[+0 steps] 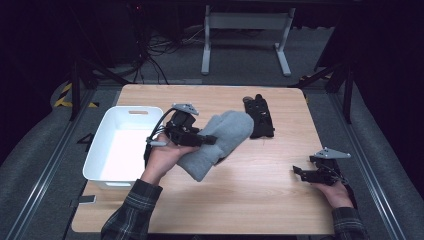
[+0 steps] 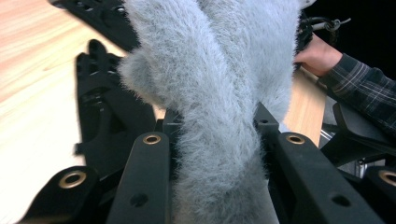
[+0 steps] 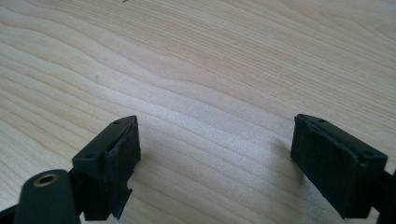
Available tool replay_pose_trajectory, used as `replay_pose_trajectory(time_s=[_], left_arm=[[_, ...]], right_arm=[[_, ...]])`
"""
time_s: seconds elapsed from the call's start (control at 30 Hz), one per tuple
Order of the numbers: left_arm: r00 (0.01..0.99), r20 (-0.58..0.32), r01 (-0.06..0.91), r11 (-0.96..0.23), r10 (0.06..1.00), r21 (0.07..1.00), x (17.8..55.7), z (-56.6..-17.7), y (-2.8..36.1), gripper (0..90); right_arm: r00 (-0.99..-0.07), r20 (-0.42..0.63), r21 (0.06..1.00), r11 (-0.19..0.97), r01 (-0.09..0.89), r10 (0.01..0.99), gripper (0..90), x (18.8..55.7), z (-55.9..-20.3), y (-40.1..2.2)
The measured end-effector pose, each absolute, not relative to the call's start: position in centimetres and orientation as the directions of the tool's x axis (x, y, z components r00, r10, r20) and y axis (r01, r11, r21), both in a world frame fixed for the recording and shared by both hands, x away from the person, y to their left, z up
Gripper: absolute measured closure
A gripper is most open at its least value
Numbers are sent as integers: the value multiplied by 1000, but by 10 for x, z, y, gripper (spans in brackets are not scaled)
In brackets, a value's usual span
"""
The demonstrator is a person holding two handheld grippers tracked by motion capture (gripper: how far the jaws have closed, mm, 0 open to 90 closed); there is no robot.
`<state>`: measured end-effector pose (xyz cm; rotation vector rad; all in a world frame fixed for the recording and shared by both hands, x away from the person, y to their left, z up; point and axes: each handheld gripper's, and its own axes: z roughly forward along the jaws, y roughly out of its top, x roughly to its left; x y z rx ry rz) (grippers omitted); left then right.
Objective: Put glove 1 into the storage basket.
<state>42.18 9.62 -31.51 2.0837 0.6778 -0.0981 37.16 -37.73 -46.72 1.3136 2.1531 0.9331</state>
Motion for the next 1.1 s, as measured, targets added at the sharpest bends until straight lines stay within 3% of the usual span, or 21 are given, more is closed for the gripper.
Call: replay_pose_trajectory(time_s=[0.67,1.1], left_arm=[[768,-289,543,-342,572,767,422,-291,184,686],[675,-291,592,-262,678,762,412,-300,253,686]], right_arm=[[-445,-29,741,318,591,895,162,372,-467,-377],[-444,-29,741,317,592,896,161,372,-467,-377]])
